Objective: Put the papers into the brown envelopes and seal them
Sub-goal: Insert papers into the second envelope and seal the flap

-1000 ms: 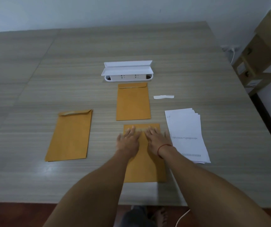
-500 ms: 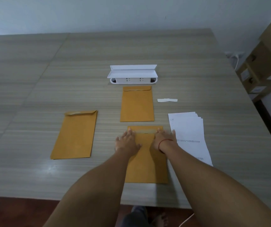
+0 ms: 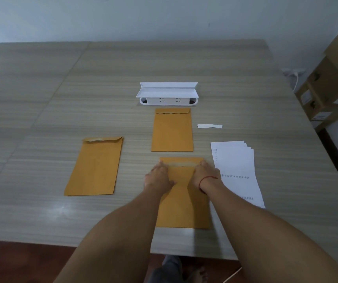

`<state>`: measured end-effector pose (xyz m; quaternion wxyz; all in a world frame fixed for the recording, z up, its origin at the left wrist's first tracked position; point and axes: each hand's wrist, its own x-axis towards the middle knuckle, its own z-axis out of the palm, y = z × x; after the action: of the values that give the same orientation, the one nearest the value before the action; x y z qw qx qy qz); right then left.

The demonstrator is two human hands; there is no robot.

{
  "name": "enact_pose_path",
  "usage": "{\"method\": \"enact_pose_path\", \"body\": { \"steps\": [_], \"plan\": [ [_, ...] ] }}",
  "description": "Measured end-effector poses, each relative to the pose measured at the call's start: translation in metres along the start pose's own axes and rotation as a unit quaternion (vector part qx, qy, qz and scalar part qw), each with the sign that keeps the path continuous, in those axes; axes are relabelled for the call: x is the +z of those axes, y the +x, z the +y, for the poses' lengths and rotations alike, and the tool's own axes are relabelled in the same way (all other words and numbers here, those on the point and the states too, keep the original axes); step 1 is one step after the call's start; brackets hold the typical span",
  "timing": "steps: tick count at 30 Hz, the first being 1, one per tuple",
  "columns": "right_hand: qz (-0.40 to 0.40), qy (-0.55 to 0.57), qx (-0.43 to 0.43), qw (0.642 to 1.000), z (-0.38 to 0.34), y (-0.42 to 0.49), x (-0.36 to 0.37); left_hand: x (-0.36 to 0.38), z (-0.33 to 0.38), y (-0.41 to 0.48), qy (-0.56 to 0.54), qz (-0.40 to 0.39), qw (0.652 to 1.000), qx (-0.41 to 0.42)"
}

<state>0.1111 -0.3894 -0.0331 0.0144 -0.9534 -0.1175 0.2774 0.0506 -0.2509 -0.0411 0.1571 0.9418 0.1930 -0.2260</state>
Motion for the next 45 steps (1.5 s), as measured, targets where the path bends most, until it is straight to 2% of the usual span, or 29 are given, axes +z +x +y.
{"method": "enact_pose_path", "body": {
  "steps": [3,7,12,15,18,21,25,29,35,41,45],
  "plan": [
    [0.038,0.105,0.052,0.992,0.004,-0.003,-0.003,-0.003,0.002,-0.008,-0.038,0.053,0.997,-0.052],
    [0.021,0.240,0.136,0.961,-0.005,-0.002,-0.001,-0.006,0.007,-0.011,-0.135,0.031,0.977,-0.160],
    [-0.011,0.299,0.195,0.934,-0.003,-0.003,0.004,0.004,0.002,-0.010,-0.229,0.025,0.944,-0.235],
    [-0.026,0.341,0.196,0.919,-0.004,0.002,0.002,-0.002,0.001,-0.005,-0.276,0.013,0.933,-0.229],
    [0.008,0.387,0.170,0.906,-0.016,0.008,-0.016,-0.019,0.000,0.004,-0.311,0.028,0.928,-0.206],
    [0.018,0.399,0.146,0.905,-0.027,0.021,-0.044,-0.046,-0.001,0.021,-0.297,0.071,0.935,-0.181],
    [0.017,0.394,0.118,0.911,-0.040,0.051,-0.077,-0.082,-0.002,0.054,-0.272,0.076,0.944,-0.170],
    [0.047,0.413,0.135,0.899,-0.045,0.085,-0.099,-0.104,0.001,0.092,-0.266,0.065,0.947,-0.167],
    [0.070,0.426,0.159,0.888,-0.055,0.141,-0.111,-0.119,0.009,0.147,-0.234,0.111,0.953,-0.157],
    [0.063,0.417,0.168,0.891,-0.064,0.166,-0.116,-0.119,0.009,0.182,-0.243,0.084,0.954,-0.152],
    [0.050,0.401,0.139,0.904,-0.068,0.155,-0.119,-0.120,0.004,0.172,-0.242,0.072,0.957,-0.143]
  ]
}}
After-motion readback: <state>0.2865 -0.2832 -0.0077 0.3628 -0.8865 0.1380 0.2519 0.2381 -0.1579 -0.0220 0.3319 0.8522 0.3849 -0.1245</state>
